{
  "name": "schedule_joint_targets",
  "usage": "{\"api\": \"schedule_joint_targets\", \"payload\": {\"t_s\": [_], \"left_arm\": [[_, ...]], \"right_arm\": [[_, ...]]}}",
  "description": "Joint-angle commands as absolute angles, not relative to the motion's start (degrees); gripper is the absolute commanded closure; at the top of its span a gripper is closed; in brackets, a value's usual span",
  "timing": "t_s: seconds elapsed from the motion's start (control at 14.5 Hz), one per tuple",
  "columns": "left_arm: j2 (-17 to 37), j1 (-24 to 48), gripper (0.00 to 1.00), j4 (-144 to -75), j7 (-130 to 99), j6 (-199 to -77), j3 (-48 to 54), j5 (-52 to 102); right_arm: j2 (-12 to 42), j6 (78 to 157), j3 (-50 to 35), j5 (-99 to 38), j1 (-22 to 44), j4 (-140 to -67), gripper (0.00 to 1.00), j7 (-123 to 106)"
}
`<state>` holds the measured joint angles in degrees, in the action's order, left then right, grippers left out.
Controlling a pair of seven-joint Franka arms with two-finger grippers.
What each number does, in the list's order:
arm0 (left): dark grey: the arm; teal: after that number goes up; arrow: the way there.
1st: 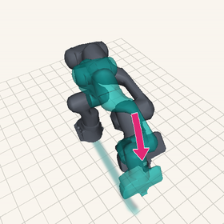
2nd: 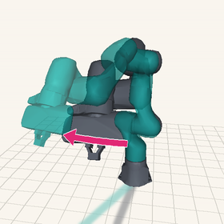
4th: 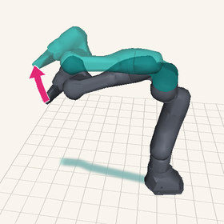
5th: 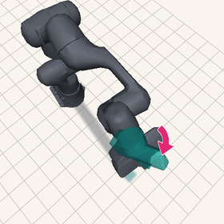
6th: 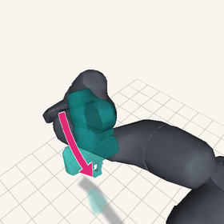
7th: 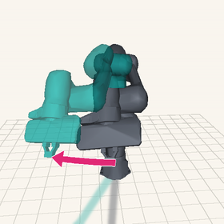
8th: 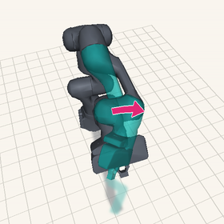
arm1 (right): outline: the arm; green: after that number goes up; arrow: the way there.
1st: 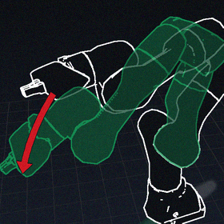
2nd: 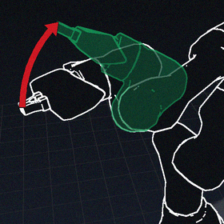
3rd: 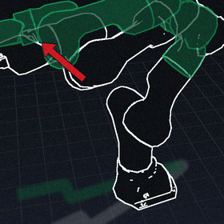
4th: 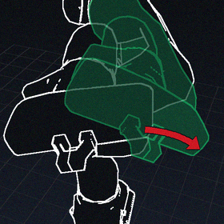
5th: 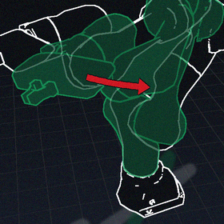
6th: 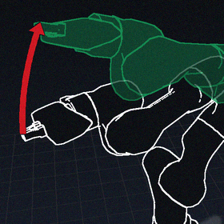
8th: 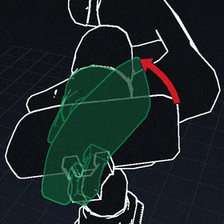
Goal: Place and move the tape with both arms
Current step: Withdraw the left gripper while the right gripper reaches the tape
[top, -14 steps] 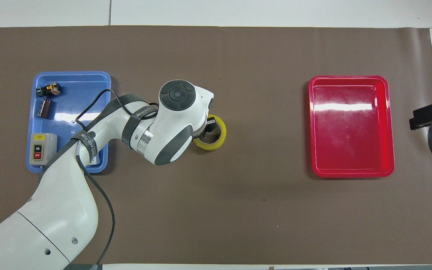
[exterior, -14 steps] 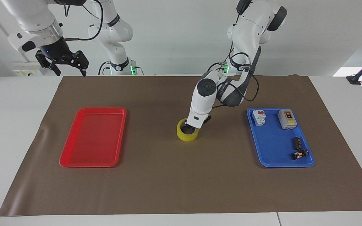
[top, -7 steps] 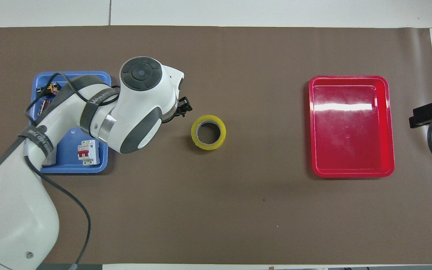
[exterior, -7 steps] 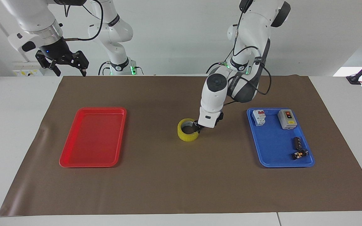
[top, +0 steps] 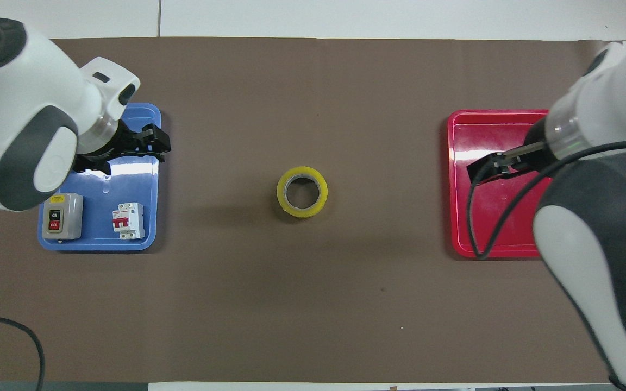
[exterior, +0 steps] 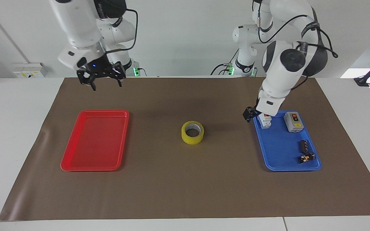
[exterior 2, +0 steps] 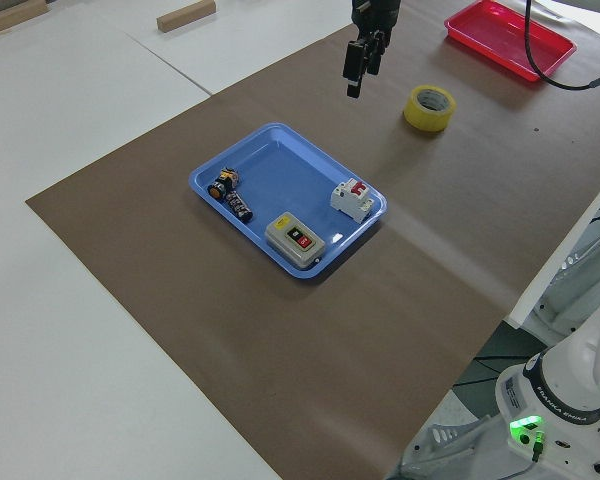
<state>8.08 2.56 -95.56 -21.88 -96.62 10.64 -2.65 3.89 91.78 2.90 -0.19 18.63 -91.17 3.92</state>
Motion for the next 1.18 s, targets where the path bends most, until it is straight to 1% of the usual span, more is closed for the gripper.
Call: {"api": "schedule_joint_targets", "payload": {"t_s": [0.0,0.21,0.28,0.35,0.48,0.62,0.69,0.9,0.97,1.04,1.11], "left_arm": [[2.2,3.7,0.00,-97.2,-9.4,-90.4,3.4,0.0],[-2.8,3.1,0.00,-97.6,-2.7,-86.8,1.9,0.1],[-4.3,2.6,0.00,-97.8,-1.9,-86.3,1.8,0.1],[-5.1,1.9,0.00,-97.7,-1.6,-86.2,1.7,0.1],[-5.4,2.1,0.00,-97.6,-1.5,-85.9,-0.3,0.2],[-5.9,2.1,0.00,-98.3,-1.5,-85.6,-0.7,0.2],[-6.1,2.5,0.00,-98.9,-1.5,-85.6,-0.7,0.2],[-5.7,2.7,0.00,-98.7,-1.6,-86.5,-0.7,0.9],[-5.5,2.7,0.00,-98.7,-1.6,-86.5,-0.8,2.2],[-5.3,2.7,0.00,-98.5,-1.6,-86.5,-1.1,2.5],[-4.8,2.8,0.00,-97.9,-1.6,-86.5,-1.3,2.6]], "right_arm": [[9.8,102.0,3.1,-1.1,25.1,-93.7,0.00,10.7],[12.6,116.5,3.0,-1.1,31.0,-100.1,0.00,17.5],[14.5,121.0,3.0,-1.1,32.9,-101.3,0.00,19.3],[17.5,123.9,3.0,-1.1,34.3,-101.0,0.00,20.5],[22.4,127.9,3.0,-1.1,35.9,-99.5,0.00,21.4],[25.8,132.3,3.0,-1.1,36.7,-99.9,0.00,21.4],[26.4,133.4,3.1,-0.9,36.7,-100.8,0.00,21.4],[25.8,138.3,3.0,-0.8,36.6,-105.7,0.00,21.2],[25.7,139.1,3.1,-0.8,36.6,-106.4,0.03,21.1],[25.7,139.4,3.0,-0.8,36.5,-106.5,0.27,20.9],[25.8,139.0,3.0,-0.8,36.4,-106.5,0.55,20.9]]}}
